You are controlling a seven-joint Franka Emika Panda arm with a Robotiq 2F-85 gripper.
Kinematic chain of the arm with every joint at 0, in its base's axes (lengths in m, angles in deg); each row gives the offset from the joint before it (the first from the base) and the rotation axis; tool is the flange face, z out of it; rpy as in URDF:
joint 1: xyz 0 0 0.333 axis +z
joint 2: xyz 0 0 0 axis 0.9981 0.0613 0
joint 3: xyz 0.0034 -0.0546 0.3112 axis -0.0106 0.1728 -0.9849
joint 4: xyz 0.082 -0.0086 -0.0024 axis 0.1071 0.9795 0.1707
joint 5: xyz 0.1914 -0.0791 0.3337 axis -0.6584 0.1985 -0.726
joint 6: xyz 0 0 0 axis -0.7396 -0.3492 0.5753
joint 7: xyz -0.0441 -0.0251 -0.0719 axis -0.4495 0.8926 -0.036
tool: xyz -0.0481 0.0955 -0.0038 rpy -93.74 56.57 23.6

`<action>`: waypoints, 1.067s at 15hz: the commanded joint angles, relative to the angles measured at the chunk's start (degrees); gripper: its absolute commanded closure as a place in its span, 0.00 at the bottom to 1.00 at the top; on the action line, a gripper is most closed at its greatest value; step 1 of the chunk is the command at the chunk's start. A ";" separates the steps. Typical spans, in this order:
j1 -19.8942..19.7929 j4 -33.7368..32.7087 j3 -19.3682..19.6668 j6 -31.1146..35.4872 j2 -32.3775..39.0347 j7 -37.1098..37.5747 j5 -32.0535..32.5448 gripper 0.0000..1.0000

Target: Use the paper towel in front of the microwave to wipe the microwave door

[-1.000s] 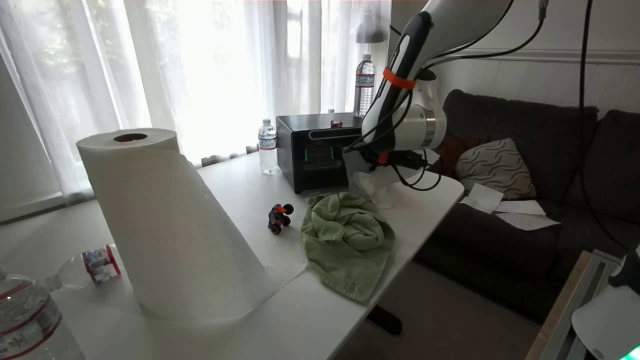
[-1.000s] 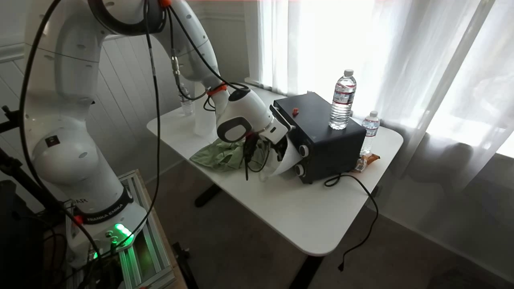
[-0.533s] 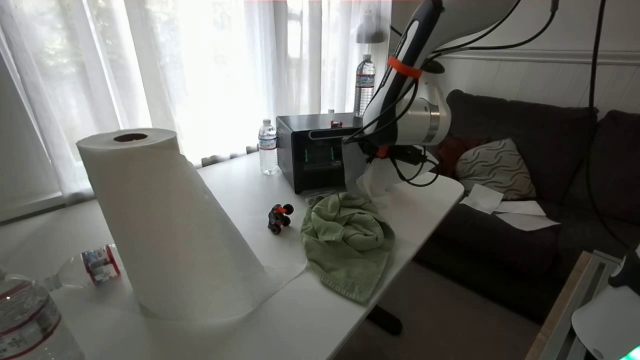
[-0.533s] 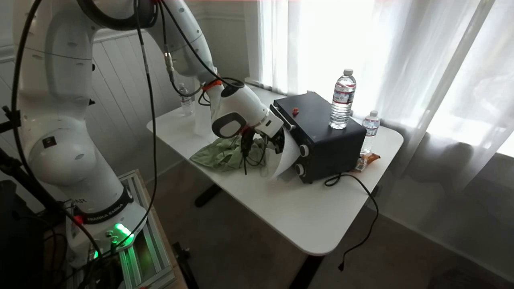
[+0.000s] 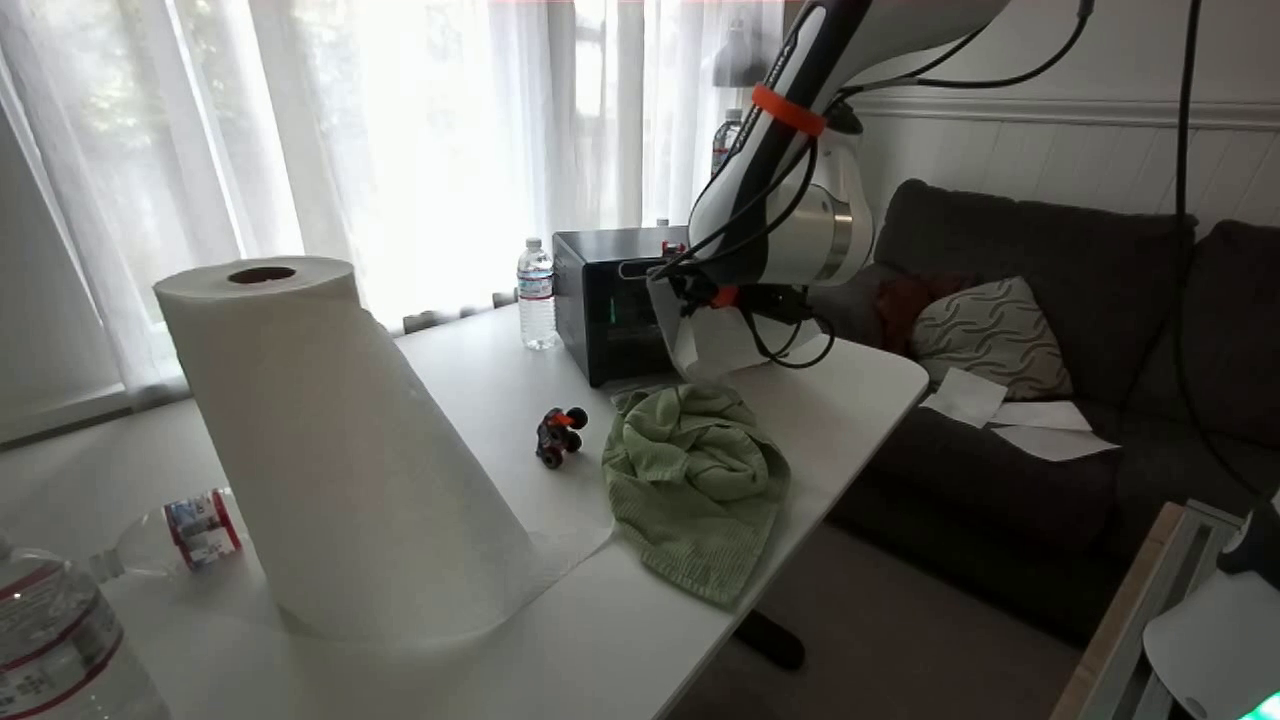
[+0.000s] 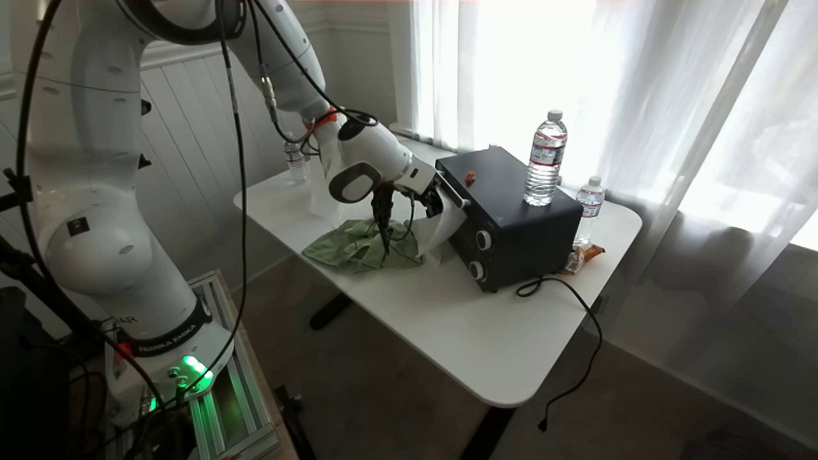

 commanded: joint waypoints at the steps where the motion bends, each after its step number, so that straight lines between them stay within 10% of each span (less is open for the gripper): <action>1: -1.11 -1.11 -3.17 -1.16 -0.66 -1.03 2.27 1.00; 12: -2.91 0.40 -8.01 -10.73 -3.98 -0.97 6.30 1.00; 16: 4.33 4.49 0.52 -20.61 -10.16 -0.03 3.96 1.00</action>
